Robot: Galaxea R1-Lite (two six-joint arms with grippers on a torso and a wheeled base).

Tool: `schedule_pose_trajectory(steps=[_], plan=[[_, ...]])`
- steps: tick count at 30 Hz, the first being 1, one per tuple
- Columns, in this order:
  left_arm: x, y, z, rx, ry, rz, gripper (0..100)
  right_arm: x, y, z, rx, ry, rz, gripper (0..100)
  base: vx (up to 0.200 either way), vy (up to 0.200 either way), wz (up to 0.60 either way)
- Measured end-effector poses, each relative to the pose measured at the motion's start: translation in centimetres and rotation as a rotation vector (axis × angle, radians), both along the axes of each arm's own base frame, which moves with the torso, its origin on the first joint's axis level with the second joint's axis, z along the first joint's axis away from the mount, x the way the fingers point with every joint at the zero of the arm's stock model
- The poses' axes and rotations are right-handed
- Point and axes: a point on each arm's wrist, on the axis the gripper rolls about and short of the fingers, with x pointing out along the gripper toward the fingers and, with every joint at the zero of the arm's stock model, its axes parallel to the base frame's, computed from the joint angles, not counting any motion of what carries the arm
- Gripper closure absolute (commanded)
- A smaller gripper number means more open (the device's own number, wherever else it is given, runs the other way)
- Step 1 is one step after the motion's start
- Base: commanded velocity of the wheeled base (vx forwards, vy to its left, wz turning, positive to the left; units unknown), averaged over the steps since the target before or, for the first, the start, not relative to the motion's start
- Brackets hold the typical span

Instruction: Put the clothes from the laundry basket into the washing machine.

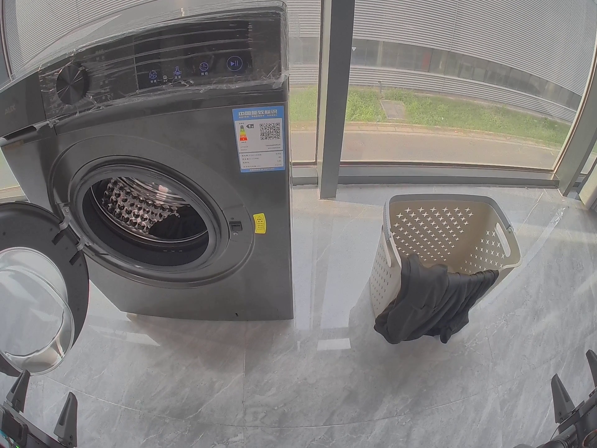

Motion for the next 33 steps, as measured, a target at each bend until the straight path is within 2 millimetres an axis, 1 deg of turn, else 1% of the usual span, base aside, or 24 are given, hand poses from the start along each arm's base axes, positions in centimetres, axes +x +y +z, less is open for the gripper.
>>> schedule_pose_trajectory(steps=[2, 8, 26, 33], plan=[[0.0, 0.0, 0.0, 0.0, 0.0, 0.0, 0, 0.0, 0.0, 0.0, 0.0, 0.0, 0.0, 0, 0.2, 0.0, 0.0], [0.0, 0.0, 0.0, 0.0, 0.0, 0.0, 0, 0.0, 0.0, 0.0, 0.0, 0.0, 0.0, 0, 0.0, 0.0, 0.0], [0.01, 0.0, -0.01, -0.002, 0.002, -0.001, 0, 0.01, 0.0, 0.01, 0.0, 0.0, 0.0, 0, 0.0, -0.2, 0.0], [0.01, 0.0, -0.02, -0.002, 0.003, 0.0, 0, 0.01, 0.0, 0.01, 0.0, 0.0, 0.0, 0, 0.0, 0.0, 0.0]])
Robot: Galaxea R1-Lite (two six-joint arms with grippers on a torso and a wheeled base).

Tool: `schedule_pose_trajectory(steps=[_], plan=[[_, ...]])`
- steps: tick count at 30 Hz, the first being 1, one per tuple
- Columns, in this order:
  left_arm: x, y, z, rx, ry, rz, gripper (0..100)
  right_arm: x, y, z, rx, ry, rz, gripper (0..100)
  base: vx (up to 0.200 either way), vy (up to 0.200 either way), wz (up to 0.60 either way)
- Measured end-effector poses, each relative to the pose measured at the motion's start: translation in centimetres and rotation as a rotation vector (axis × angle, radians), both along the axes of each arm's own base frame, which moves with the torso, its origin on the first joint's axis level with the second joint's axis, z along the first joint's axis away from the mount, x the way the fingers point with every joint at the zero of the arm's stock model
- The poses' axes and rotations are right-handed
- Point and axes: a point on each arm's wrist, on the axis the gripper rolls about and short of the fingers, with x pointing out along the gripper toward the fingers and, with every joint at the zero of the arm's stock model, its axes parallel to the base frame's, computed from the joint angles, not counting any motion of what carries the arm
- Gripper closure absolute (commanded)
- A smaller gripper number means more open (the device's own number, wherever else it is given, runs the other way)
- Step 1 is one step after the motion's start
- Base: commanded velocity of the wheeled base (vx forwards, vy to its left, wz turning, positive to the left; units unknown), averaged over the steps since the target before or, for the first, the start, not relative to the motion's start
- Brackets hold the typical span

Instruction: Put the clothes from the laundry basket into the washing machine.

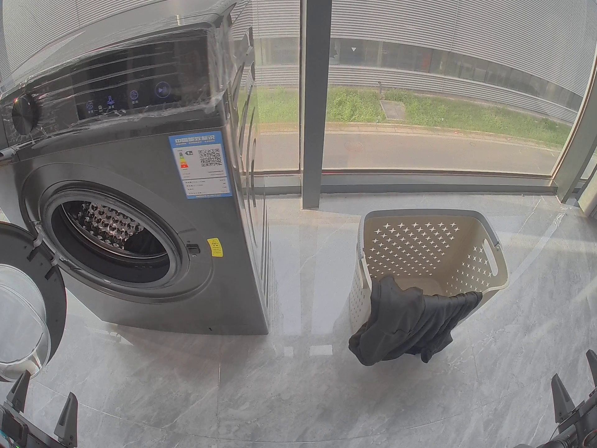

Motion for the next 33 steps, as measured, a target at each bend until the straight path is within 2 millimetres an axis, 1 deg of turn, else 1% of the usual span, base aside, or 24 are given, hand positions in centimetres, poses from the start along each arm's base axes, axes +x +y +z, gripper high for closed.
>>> schedule_pose_trajectory(steps=[2, 13, 33], plan=[[0.0, 0.0, 0.01, 0.0, -0.001, 0.0, 0, 0.0, 0.0, 0.0, 0.0, 0.0, 0.0, 0, 0.0, 0.0, 0.0], [0.0, 0.0, 0.01, 0.0, 0.0, 0.0, 0, 0.0, 0.0, 0.0, 0.0, 0.001, 0.0, 0, 0.0, -0.2, 0.0], [0.0, -0.01, 0.0, 0.001, 0.0, -0.003, 0, 0.01, 0.0, 0.0, 0.0, 0.001, 0.0, 0, 0.0, 0.0, 0.0]])
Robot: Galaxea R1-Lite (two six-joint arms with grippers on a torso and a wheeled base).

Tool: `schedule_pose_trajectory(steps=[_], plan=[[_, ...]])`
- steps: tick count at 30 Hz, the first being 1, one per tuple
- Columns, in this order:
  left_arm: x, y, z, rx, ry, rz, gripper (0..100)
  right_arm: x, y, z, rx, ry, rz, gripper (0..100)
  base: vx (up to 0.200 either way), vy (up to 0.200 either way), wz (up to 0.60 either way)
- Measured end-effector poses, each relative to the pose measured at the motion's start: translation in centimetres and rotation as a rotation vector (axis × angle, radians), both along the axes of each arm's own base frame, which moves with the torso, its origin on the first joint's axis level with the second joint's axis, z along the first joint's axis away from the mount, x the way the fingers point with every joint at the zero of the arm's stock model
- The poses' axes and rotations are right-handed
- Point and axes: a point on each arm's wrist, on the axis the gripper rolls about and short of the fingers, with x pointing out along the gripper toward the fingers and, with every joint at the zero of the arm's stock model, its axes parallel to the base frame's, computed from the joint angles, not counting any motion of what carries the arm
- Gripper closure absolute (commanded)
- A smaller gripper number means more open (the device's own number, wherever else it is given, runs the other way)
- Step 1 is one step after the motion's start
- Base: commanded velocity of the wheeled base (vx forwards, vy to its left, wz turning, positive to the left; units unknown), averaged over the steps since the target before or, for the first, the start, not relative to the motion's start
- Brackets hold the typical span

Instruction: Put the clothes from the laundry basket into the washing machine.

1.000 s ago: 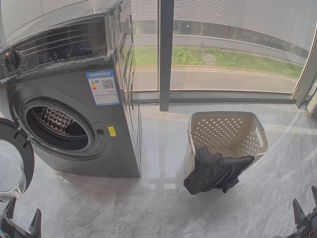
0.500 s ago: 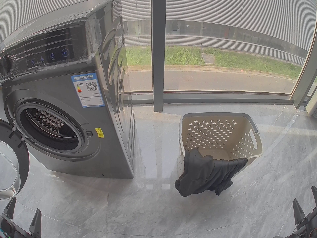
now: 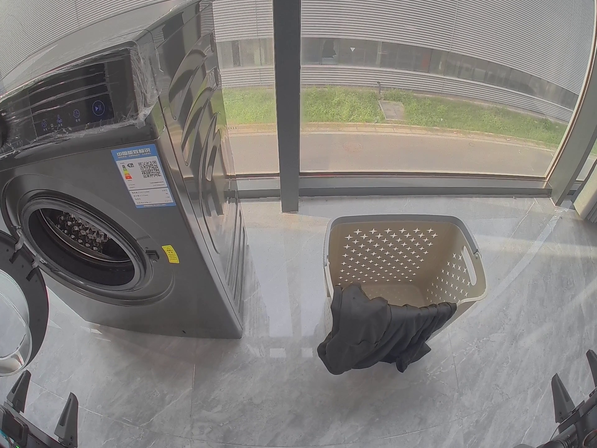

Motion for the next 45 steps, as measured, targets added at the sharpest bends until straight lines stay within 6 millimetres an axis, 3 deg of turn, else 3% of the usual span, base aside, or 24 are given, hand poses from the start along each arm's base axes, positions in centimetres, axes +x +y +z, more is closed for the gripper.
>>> schedule_pose_trajectory(steps=[20, 38, 45], plan=[[0.0, 0.0, 0.0, 0.006, -0.002, -0.005, 0, 0.0, 0.0, 0.0, -0.001, 0.0, 0.0, 0, 0.0, -0.18, 0.0], [0.0, 0.0, 0.0, 0.009, -0.002, -0.006, 0, 0.0, 0.0, 0.2, -0.004, -0.016, 0.0, 0, 0.0, 0.0, 0.0], [0.0, 0.0, 0.0, 0.009, -0.002, -0.007, 0, -1.1, 0.1, 3.7, -0.006, -0.096, 0.026, 0, 0.0, 0.0, 0.0]])
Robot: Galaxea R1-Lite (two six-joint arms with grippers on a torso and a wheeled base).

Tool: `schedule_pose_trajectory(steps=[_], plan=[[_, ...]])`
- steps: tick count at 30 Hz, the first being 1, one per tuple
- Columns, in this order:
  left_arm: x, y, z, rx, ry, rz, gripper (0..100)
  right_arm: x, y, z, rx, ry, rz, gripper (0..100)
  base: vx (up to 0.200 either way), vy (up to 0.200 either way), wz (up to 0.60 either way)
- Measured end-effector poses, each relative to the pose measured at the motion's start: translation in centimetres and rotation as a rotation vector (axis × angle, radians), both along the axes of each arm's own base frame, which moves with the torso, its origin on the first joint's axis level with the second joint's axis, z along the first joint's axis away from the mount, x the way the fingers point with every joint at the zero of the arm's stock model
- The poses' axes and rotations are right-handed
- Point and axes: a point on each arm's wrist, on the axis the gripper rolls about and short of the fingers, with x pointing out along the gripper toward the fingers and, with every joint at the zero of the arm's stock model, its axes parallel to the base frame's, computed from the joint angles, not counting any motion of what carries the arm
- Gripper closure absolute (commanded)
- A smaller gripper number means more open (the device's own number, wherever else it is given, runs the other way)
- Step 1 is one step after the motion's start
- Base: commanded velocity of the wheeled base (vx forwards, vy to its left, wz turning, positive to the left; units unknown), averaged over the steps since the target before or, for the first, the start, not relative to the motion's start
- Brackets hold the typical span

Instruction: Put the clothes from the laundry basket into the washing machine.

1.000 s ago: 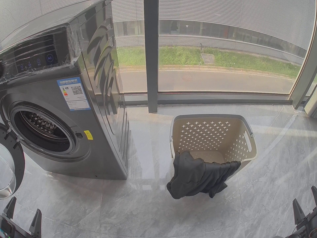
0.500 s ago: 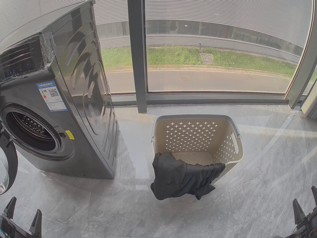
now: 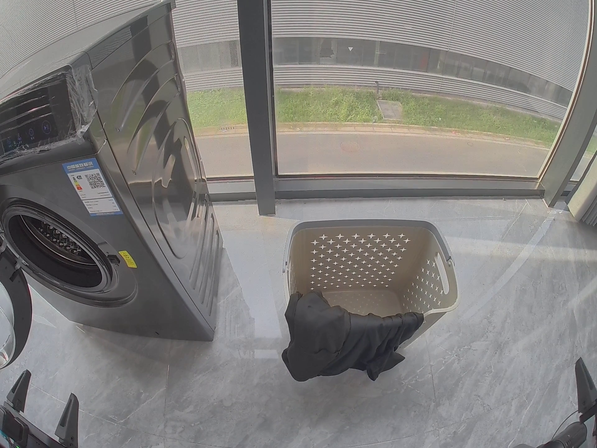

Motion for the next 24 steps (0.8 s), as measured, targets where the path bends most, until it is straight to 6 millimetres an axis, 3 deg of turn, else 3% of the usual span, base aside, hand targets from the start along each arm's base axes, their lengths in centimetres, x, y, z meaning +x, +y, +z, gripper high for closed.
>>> schedule_pose_trajectory(steps=[4, 8, 15, 24], plan=[[0.0, 0.0, 0.0, 0.0, 0.0, 0.0, 0, 0.1, 0.1, 1.4, -0.004, 0.032, 0.04, 0, 0.0, -0.1, 0.0], [0.0, 0.0, 0.0, -0.002, 0.0, -0.001, 0, 0.8, 0.1, 0.6, -0.006, 0.108, 0.062, 0, 0.0, -0.2, 0.0], [0.0, 0.0, 0.0, 0.0, 0.0, -0.001, 0, 1.3, 0.1, -0.6, -0.004, 0.171, 0.077, 0, 0.0, 0.0, 0.0], [0.0, 0.0, 0.0, 0.002, 0.0, -0.002, 0, 3.1, 0.2, 1.1, 0.007, 0.28, 0.126, 0, 0.0, 0.0, 0.0]])
